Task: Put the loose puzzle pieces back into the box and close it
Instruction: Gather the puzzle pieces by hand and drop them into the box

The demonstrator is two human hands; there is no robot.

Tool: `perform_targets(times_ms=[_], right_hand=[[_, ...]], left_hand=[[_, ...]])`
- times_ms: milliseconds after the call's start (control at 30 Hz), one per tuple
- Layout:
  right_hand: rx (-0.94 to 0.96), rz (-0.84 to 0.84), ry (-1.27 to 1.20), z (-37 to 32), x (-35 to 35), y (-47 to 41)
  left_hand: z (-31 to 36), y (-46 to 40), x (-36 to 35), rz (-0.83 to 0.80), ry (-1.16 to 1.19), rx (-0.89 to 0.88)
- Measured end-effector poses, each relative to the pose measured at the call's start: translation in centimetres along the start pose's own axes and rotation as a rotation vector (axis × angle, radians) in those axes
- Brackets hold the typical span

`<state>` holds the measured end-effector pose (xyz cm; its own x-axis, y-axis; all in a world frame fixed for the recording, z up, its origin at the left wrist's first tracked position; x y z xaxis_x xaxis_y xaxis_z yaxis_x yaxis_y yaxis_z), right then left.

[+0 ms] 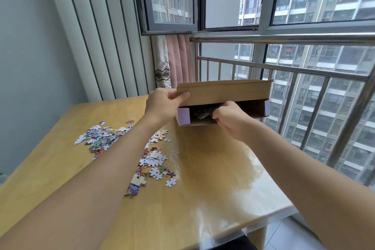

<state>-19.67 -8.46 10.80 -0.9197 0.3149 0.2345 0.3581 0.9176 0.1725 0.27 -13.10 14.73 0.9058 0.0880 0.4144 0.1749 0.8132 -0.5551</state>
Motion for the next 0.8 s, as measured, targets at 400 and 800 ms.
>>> perform_targets(times_ms=[400,800], right_hand=[[1.002,0.279,1.056,-6.5,2.0,1.8],[1.177,0.288,0.94,-7.6,1.8,3.7]], left_hand=[[3.3,-2.1,0.3,0.114,0.162,-0.004],[3.8,-2.6,1.7,0.157,0.189,0.022]])
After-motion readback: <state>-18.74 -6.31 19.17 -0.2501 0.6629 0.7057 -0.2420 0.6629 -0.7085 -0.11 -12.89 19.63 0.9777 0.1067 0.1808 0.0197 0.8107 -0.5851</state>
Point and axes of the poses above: each hand's wrist, its own y-axis away from the middle knuckle, its own x-axis out of the back of the hand, z = x × y, the point moved 5 cm from there along -y, towards the middle knuckle, and after that the axes turned 6 degrees about -x, right-handed, at the moved point
